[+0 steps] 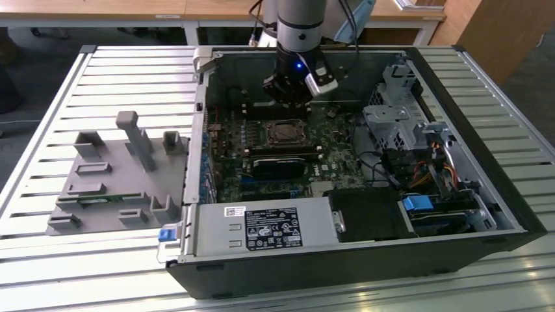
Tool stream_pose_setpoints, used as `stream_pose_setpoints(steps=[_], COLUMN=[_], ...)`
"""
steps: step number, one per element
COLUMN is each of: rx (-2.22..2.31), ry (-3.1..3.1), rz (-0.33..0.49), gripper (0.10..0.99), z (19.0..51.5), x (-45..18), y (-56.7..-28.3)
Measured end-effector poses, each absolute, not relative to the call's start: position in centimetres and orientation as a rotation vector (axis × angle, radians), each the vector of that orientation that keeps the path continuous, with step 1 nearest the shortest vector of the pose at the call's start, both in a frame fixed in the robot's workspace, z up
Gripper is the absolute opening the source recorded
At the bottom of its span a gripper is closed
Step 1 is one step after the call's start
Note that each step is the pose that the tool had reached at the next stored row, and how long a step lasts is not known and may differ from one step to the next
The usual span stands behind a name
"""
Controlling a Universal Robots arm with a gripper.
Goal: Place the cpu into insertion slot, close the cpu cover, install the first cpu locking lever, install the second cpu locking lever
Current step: 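Install the first cpu locking lever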
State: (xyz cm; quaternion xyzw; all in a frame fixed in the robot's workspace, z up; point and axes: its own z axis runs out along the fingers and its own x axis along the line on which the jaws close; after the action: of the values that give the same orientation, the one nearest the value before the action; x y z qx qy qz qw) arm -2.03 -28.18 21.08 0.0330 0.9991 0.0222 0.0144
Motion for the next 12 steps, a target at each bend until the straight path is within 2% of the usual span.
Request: stream_pose_setpoints(steps=[12], rx=[0.103], ry=[3.11], rz=[0.069], gripper=[0.106], z=[21.07], x=[-1.92], y=[-28.8])
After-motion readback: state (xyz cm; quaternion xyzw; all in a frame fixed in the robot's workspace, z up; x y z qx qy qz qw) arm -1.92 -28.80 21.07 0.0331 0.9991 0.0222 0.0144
